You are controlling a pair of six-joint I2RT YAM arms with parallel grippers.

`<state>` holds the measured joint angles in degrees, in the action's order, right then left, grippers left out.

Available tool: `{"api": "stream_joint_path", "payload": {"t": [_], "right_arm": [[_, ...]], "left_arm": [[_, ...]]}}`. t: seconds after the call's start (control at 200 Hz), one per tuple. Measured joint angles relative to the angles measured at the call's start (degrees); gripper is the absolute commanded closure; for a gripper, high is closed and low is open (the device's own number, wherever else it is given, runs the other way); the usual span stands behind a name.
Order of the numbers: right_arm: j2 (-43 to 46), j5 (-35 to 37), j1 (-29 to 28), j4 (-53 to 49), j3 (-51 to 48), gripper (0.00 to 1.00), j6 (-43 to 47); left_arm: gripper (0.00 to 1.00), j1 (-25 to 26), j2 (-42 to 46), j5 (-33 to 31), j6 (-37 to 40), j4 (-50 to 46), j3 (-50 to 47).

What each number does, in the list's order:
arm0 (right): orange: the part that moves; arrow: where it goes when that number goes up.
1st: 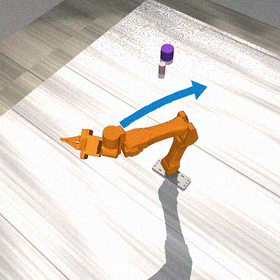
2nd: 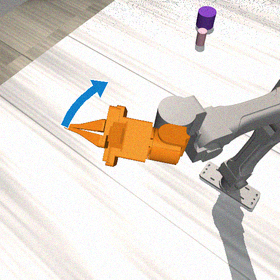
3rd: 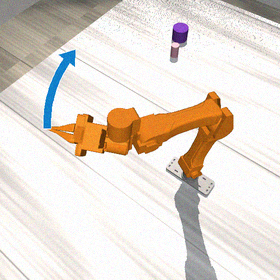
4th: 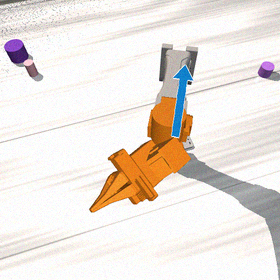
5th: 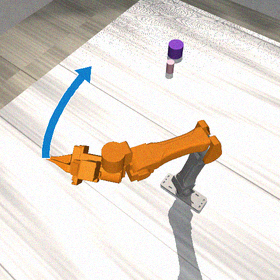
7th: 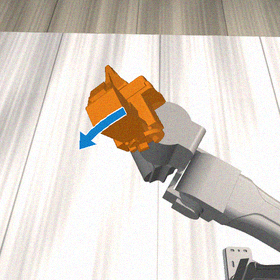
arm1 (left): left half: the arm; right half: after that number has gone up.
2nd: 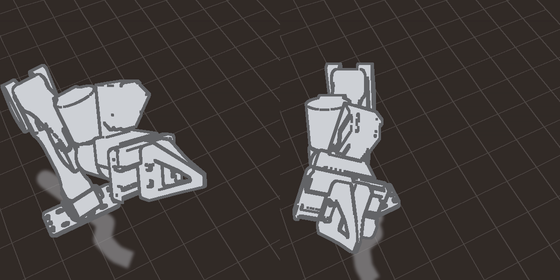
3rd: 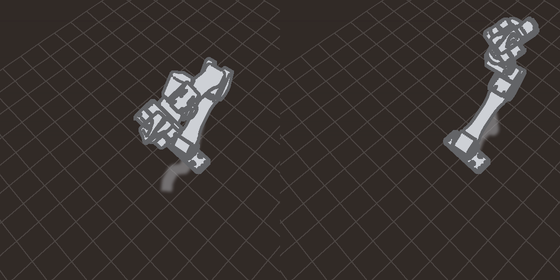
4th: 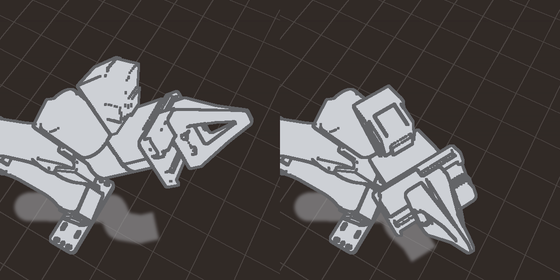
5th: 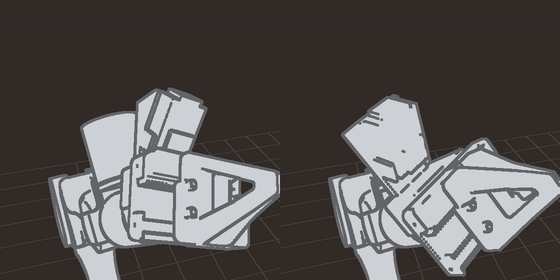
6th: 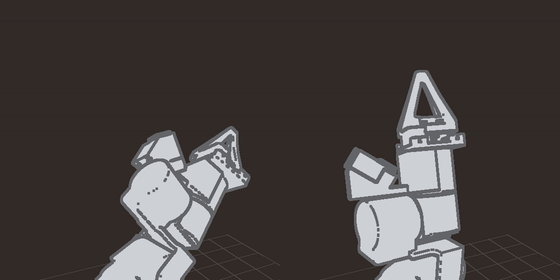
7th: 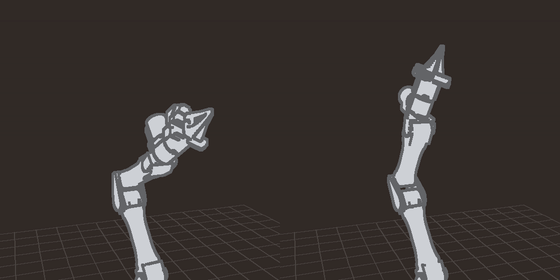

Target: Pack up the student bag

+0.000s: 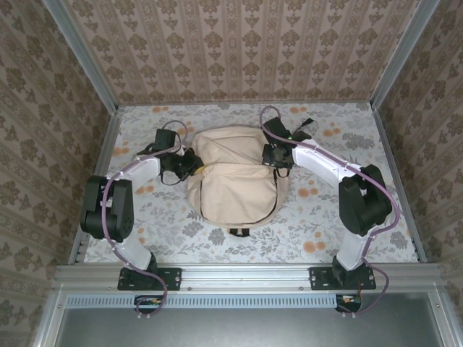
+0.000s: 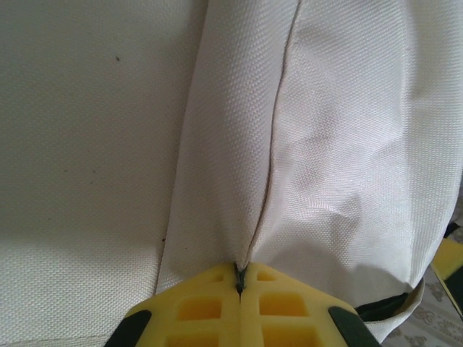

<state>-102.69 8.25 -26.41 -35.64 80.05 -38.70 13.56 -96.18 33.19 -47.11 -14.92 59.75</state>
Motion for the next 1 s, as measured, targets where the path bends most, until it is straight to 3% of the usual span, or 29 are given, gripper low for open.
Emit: {"api": "stream_joint_path", "payload": {"t": [0.08, 0.165, 0.245, 0.48, 0.605, 0.78, 1.0], "right_arm": [[2.4, -0.4, 0.5, 0.9, -0.9, 0.33, 1.2], [7.8, -0.6, 1.3, 1.9, -3.1, 0.14, 1.6], [14.1, 0.3, 2.4, 3.0, -5.5, 0.01, 2.7], [30.8, 8.3, 11.3, 8.3, -15.0, 0.0, 7.1], [35.2, 13.8, 16.0, 11.8, -21.0, 0.0, 9.9], [39.1, 18.3, 21.0, 21.5, -32.8, 0.0, 13.5], [39.5, 21.0, 23.6, 35.7, -44.8, 0.0, 20.6]], "left_arm": [[0.53, -0.3, 0.0, -2.1, 1.1, -1.9, 2.5], [0.41, -0.7, 0.7, -4.5, 2.9, -4.0, 4.8], [0.29, -1.2, 3.2, -7.6, 4.7, -7.0, 5.9], [0.0, -6.3, 16.7, -18.5, 9.7, -12.0, 4.7], [0.0, -10.4, 24.5, -26.1, 12.3, -11.5, 0.0], [0.0, -11.1, 32.2, -38.6, 17.2, -7.9, -9.9], [0.0, -11.4, 37.7, -51.8, 25.7, 5.3, -25.2]]}}
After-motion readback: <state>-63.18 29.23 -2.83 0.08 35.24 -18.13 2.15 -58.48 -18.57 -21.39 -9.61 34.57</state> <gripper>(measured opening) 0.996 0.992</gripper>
